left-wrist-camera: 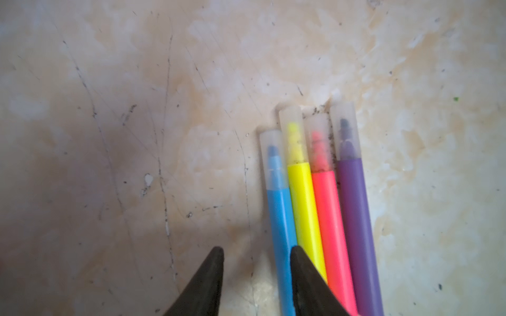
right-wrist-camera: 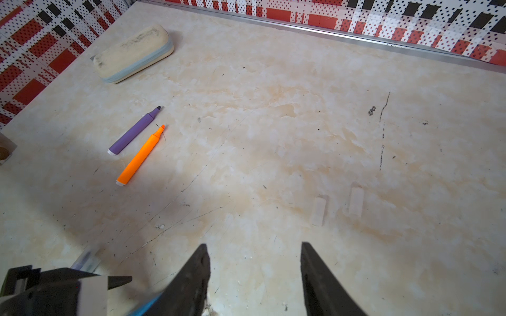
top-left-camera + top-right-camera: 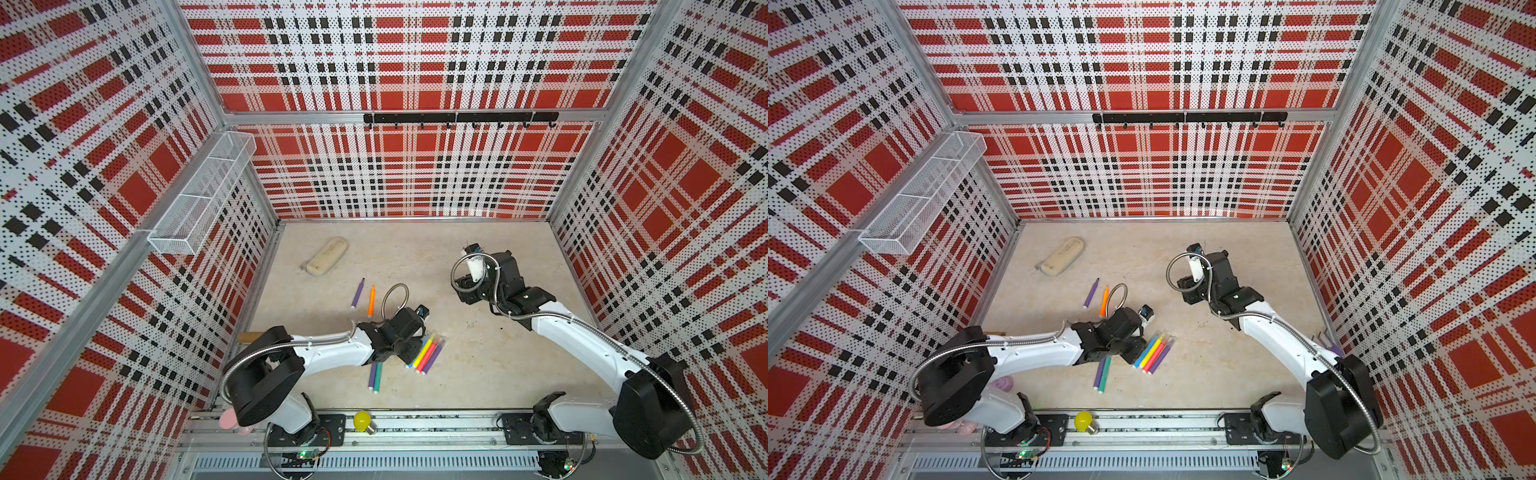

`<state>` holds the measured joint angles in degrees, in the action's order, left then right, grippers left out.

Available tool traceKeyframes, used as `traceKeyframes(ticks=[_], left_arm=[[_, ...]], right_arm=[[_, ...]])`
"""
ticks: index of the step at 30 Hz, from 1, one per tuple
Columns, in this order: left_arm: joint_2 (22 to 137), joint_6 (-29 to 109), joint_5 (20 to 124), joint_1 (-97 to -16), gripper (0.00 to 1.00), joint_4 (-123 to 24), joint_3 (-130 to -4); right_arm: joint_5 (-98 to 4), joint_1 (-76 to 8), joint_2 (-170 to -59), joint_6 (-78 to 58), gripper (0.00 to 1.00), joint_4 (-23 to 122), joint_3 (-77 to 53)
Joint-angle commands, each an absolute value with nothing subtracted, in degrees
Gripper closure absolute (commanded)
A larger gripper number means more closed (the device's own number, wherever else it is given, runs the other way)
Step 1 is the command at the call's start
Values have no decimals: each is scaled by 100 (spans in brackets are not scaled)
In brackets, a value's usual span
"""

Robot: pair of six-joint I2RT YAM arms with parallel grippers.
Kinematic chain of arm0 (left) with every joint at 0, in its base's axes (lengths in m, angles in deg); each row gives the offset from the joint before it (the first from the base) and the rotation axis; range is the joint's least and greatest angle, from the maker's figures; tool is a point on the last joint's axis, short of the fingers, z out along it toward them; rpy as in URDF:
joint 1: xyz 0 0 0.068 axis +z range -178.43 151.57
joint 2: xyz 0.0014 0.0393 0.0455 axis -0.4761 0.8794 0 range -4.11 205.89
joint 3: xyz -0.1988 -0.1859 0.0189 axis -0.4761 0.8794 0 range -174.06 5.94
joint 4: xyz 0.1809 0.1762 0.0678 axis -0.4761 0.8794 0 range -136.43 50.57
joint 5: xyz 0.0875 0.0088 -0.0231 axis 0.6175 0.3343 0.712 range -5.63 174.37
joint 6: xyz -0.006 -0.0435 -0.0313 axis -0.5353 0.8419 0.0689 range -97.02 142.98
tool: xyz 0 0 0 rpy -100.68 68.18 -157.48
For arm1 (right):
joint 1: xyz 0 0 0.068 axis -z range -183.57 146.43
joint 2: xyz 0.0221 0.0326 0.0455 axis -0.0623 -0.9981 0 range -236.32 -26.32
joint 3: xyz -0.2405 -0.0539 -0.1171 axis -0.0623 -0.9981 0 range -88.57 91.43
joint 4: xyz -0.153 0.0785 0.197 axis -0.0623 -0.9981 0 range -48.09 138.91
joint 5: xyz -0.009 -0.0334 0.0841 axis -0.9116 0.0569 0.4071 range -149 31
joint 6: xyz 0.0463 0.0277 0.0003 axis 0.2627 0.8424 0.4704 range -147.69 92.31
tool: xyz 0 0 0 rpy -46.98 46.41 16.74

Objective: Remove pen caps from pens
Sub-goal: Pick up the pen from the center of the table.

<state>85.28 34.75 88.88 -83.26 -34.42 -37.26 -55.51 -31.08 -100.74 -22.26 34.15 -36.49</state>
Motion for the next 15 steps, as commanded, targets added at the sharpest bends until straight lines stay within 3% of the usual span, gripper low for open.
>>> traceKeyframes(ticks=[1,8,13,15], left_arm=[[8767,3551,8906,-8406,56,-3584,-3817],[9051,3572,9042,-8457,56,-3568,-3945],[9108,3613,9122,-8456,75,-3526,-3959],[9116,3628,9173,-8451,78,-3534,-3950]], right_arm=[[-5575,-3091,-9990,-2208,43,3671,-3718],[-5652,-3091,-9967,-2191,42,3701,-3733],[-5706,-3083,-9932,-2168,42,3723,-3748],[-5684,-3082,-9902,-2146,42,3757,-3780]])
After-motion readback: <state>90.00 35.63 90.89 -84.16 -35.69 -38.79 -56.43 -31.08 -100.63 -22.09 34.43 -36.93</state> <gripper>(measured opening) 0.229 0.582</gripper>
